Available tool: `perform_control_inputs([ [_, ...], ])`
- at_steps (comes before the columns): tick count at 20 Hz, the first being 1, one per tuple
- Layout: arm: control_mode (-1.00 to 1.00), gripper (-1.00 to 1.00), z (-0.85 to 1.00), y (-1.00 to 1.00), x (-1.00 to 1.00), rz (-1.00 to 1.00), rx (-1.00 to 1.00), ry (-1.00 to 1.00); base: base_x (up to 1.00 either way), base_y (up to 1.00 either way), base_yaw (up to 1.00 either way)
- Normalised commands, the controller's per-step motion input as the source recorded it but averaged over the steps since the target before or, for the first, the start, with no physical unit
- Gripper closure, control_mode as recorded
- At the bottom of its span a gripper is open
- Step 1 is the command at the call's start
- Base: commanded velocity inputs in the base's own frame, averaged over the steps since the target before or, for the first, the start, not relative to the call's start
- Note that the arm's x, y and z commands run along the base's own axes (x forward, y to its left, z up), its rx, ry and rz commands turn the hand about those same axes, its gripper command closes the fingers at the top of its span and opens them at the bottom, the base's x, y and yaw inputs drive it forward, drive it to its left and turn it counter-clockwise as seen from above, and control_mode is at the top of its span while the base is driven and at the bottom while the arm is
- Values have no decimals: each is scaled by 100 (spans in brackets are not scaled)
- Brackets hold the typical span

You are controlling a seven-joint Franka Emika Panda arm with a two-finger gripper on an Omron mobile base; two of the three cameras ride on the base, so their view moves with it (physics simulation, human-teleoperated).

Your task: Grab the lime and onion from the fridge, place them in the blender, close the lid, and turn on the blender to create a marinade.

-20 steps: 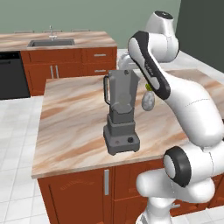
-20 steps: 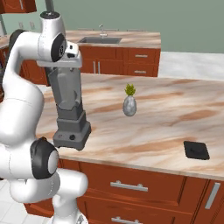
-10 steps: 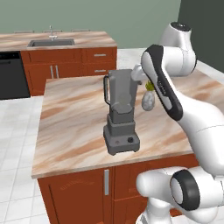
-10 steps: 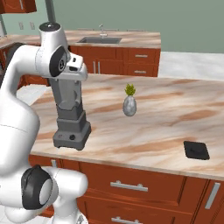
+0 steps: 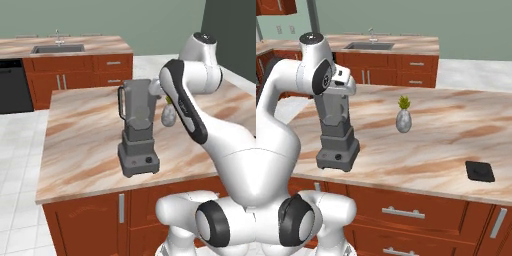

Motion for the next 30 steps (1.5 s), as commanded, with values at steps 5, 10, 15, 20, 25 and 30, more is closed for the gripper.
perform_control_inputs([
  [5, 100, -100, 0, 0, 0, 0, 0, 0, -82, 5, 3],
  [10, 100, -100, 0, 0, 0, 0, 0, 0, -64, 61, 19],
  [15, 100, -100, 0, 0, 0, 0, 0, 0, -6, 100, 32],
  [20, 100, -100, 0, 0, 0, 0, 0, 0, 18, 100, 26],
  [25, 100, -100, 0, 0, 0, 0, 0, 0, 48, 100, 5],
  [30, 100, -100, 0, 0, 0, 0, 0, 0, 70, 100, -5],
])
